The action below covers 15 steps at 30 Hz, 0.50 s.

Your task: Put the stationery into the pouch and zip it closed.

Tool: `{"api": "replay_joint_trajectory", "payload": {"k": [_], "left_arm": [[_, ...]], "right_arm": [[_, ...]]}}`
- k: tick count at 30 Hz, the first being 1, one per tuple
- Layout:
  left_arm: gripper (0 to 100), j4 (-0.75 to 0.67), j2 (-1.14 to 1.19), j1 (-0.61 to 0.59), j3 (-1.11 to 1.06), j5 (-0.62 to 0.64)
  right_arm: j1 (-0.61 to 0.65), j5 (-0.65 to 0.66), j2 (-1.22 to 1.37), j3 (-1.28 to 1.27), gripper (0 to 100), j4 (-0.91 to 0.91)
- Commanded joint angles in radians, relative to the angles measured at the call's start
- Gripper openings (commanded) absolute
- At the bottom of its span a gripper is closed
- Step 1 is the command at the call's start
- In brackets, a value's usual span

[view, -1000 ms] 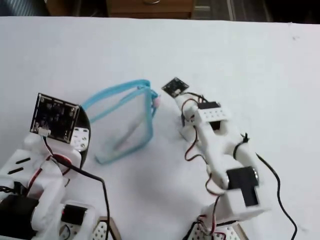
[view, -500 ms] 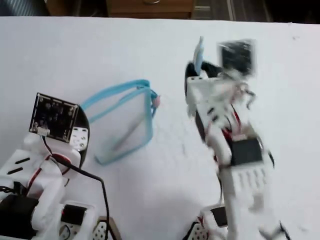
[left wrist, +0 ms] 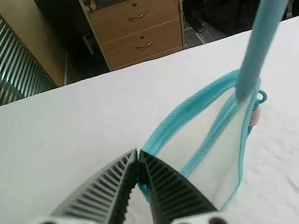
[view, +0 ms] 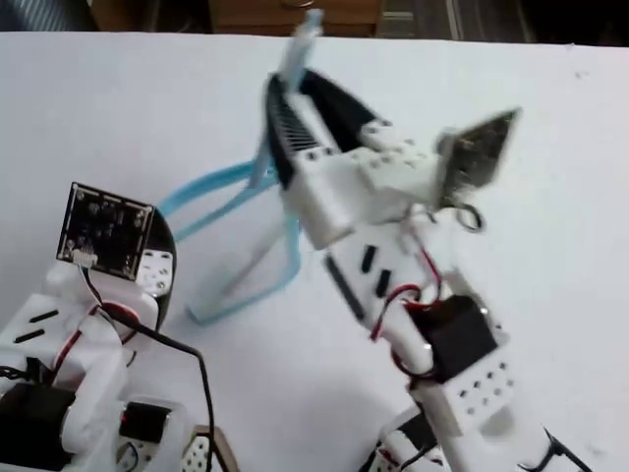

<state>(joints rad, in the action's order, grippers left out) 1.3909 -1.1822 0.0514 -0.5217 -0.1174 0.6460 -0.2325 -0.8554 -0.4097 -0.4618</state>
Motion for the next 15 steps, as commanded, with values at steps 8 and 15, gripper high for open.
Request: {"api": "replay_joint_trajectory", "payload": {"k": [8, 15], "left_arm": [[2, 0.005, 0.005, 0.001, -0.003, -0.005], [2, 0.005, 0.004, -0.004, -0.003, -0.005]], "right_arm": [[0.082, -0.003, 0.054, -0.031, 1.7, -0.001], [0.091, 0.000, 0.059, -0.072, 1.7, 0.096]]}}
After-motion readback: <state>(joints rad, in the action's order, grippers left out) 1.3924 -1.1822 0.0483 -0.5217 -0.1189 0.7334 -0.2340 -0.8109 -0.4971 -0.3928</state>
